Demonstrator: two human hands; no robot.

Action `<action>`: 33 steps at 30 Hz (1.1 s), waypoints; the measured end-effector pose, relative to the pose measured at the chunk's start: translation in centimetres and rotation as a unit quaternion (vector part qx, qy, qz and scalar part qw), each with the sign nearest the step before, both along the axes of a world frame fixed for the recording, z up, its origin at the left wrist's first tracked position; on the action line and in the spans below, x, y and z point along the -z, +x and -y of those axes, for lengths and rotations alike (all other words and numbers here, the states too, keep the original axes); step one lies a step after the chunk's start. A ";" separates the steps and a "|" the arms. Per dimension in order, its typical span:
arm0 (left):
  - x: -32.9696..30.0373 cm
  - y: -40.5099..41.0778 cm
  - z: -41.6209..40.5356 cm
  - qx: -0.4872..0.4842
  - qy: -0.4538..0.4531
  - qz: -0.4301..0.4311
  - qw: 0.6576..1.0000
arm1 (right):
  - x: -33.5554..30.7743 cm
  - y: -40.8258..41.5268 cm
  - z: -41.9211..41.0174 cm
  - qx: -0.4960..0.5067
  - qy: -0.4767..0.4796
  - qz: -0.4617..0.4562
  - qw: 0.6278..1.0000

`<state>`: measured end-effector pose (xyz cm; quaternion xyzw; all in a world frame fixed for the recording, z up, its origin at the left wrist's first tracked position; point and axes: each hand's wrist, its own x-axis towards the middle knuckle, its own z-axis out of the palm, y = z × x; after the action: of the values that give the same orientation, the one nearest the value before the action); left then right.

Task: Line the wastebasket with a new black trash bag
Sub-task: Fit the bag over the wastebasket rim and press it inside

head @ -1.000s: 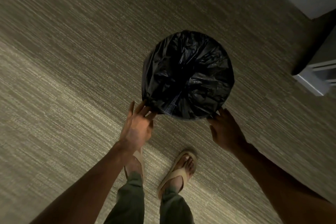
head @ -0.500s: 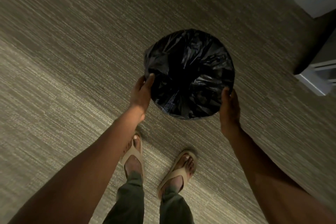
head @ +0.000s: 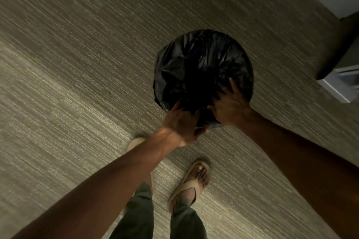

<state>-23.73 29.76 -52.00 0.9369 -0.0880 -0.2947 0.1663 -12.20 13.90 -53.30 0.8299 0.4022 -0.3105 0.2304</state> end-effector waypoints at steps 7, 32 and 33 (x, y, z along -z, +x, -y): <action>-0.8 1.0 -0.6 0.063 0.078 -0.074 0.992 | -0.1 2.1 -1.0 0.054 -0.038 0.006 0.998; 1.8 7.1 -2.6 0.096 0.116 0.056 0.987 | 1.0 1.9 0.3 0.018 0.004 -0.001 1.000; 2.3 7.2 -2.9 0.144 0.195 0.006 0.970 | 1.4 1.8 0.9 0.020 -0.047 -0.002 0.999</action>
<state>-16.50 32.68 -54.26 0.9306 -0.1638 -0.3210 -0.0641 -10.42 13.03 -54.66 0.8254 0.3712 -0.3350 0.2621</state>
